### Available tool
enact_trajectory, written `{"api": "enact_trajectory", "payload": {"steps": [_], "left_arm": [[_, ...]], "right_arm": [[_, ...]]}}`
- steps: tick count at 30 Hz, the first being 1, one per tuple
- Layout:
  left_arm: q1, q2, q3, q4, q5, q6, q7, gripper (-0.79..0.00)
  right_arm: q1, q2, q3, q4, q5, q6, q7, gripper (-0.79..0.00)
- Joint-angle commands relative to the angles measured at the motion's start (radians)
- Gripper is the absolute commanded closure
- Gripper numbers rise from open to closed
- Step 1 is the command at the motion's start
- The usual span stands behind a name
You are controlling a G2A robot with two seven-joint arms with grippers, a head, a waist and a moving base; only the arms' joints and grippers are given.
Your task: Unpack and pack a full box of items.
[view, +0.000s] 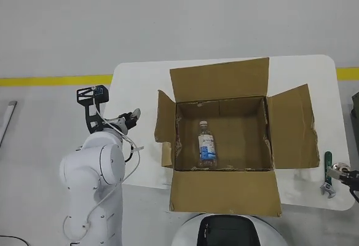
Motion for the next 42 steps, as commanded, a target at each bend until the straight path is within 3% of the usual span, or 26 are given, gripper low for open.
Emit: {"api": "enact_trajectory", "payload": {"steps": [1, 7, 13, 15, 17, 18, 21, 23, 25, 27, 31, 32, 35, 42], "left_arm": [[0.000, 0.000, 0.000, 0.000, 0.000, 0.000, 0.000, -0.785], [0.000, 0.000, 0.000, 0.000, 0.000, 0.000, 0.000, -0.785], [0.000, 0.000, 0.000, 0.000, 0.000, 0.000, 0.000, -0.785], [0.000, 0.000, 0.000, 0.000, 0.000, 0.000, 0.000, -0.785], [0.000, 0.000, 0.000, 0.000, 0.000, 0.000, 0.000, -0.785], [0.000, 0.000, 0.000, 0.000, 0.000, 0.000, 0.000, -0.785], [0.000, 0.000, 0.000, 0.000, 0.000, 0.000, 0.000, -0.785], [0.000, 0.000, 0.000, 0.000, 0.000, 0.000, 0.000, -0.785], [0.000, 0.000, 0.000, 0.000, 0.000, 0.000, 0.000, -0.785], [0.000, 0.000, 0.000, 0.000, 0.000, 0.000, 0.000, -0.785], [0.000, 0.000, 0.000, 0.000, 0.000, 0.000, 0.000, -0.785], [0.000, 0.000, 0.000, 0.000, 0.000, 0.000, 0.000, -0.785], [0.000, 0.000, 0.000, 0.000, 0.000, 0.000, 0.000, -0.785], [0.000, 0.000, 0.000, 0.000, 0.000, 0.000, 0.000, -0.785]], "right_arm": [[0.000, 0.000, 0.000, 0.000, 0.000, -0.001, 0.000, -0.785], [0.003, -0.002, 0.007, 0.061, -0.033, 0.038, -0.079, -0.785], [0.056, 0.010, -0.009, 0.121, -0.111, 0.092, 0.005, -0.785], [0.085, 0.017, -0.028, 0.126, -0.140, 0.089, 0.051, -0.668], [0.114, 0.024, -0.045, 0.134, -0.158, 0.082, 0.089, -0.416], [0.126, 0.026, -0.054, 0.139, -0.167, 0.080, 0.105, -0.388], [0.155, 0.032, -0.082, 0.148, -0.189, 0.077, 0.144, -0.551], [0.171, 0.035, -0.100, 0.156, -0.202, 0.077, 0.155, -0.477], [0.187, 0.038, -0.116, 0.173, -0.212, 0.074, 0.167, -0.459], [0.205, 0.041, -0.131, 0.192, -0.219, 0.067, 0.178, -0.376], [0.255, 0.050, -0.149, 0.215, -0.242, 0.036, 0.216, -0.385], [0.269, 0.052, -0.154, 0.221, -0.247, 0.027, 0.230, -0.425], [0.310, 0.060, -0.171, 0.238, -0.270, 0.005, 0.269, -0.391], [0.349, 0.072, -0.230, 0.294, -0.281, -0.005, 0.276, -0.391]]}}
